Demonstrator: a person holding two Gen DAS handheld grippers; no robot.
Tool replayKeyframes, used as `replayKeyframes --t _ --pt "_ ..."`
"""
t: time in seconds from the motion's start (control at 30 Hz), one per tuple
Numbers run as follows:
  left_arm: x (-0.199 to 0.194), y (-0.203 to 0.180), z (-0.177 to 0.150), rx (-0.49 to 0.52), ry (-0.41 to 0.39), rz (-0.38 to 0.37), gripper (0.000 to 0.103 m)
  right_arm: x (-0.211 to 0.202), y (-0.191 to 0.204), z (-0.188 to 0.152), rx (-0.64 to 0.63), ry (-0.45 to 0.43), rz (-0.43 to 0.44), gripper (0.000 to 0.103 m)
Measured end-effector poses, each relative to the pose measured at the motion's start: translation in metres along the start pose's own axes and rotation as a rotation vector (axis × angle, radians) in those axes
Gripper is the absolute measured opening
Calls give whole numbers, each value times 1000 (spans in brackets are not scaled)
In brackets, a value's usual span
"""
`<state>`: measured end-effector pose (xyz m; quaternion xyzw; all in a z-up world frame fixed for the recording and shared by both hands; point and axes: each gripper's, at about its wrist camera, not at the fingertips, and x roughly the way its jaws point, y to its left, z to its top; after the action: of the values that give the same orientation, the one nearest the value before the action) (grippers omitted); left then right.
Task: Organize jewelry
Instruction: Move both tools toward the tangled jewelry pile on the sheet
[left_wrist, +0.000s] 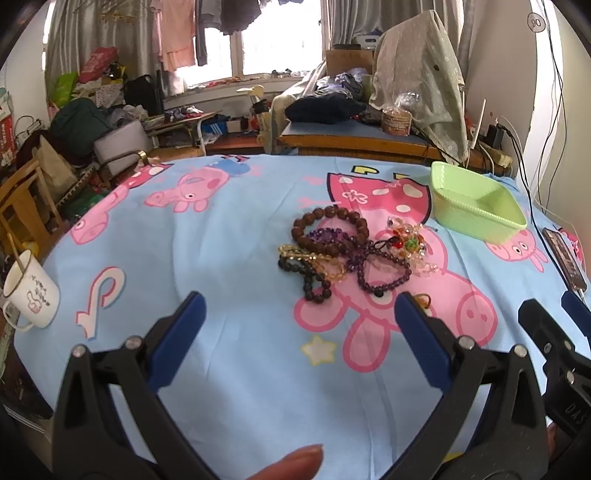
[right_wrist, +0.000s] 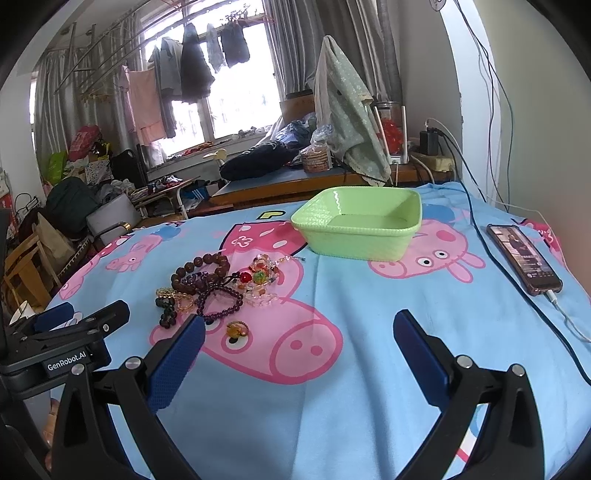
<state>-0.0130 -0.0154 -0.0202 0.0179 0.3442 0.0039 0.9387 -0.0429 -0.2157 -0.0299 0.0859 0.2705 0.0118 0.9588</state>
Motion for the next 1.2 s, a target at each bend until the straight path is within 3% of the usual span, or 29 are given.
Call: replayKeyframes --t 0.57,0.93,1.2 --pt "-11 12 -9 -50 -9 -12 98 1 1 -1 1 -3 -1 76" --pt "-21 7 -12 -17 -3 -123 98 -4 5 5 -21 -36 -4 76" --pt "-28 12 -12 -30 -58 -94 98 -1 9 6 -38 -45 -3 76"
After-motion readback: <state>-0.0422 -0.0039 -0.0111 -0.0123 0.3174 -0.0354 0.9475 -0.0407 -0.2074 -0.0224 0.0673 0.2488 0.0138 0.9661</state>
